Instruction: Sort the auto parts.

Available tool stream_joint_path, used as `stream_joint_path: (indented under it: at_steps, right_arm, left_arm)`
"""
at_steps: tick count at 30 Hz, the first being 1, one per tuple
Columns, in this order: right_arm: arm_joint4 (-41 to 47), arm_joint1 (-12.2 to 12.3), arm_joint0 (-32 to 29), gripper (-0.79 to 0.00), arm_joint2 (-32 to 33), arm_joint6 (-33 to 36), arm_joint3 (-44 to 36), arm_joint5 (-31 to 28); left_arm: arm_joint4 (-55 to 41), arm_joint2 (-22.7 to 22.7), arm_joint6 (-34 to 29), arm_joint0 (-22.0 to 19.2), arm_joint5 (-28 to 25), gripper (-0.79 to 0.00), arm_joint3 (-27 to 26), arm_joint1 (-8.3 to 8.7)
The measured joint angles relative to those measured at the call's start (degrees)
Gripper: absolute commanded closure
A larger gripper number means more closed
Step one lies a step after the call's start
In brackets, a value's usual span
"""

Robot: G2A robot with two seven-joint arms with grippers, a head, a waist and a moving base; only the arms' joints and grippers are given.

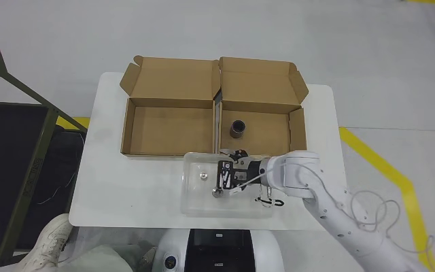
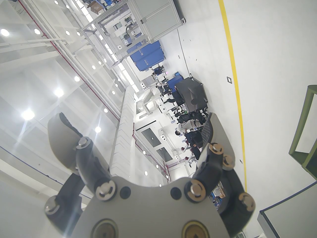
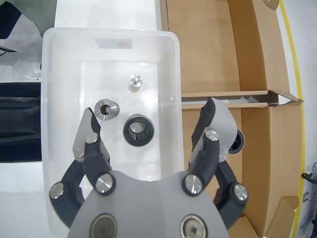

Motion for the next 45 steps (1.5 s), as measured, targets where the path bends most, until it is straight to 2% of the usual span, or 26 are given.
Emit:
stream_joint_path:
  at_steps: [23, 40, 45]
  right_arm:
    - [-4.00, -0.45, 0.07, -0.711, -3.73, -0.67, 5.89, 0.06]
    - [-3.13, -1.54, 2.31, -0.656, -5.72, 1.03, 10.35, 2.93]
    - [-2.06, -1.84, 2.81, -0.613, -6.03, 1.26, 12.15, 3.33]
  left_arm:
    - [0.00, 0.00, 0.00, 0.00, 0.00, -0.785, 0.00, 0.00]
    - [0.00, 0.00, 0.00, 0.00, 0.00, -0.785, 0.00, 0.00]
    - [0.00, 0.00, 0.00, 0.00, 0.00, -0.785, 0.00, 0.00]
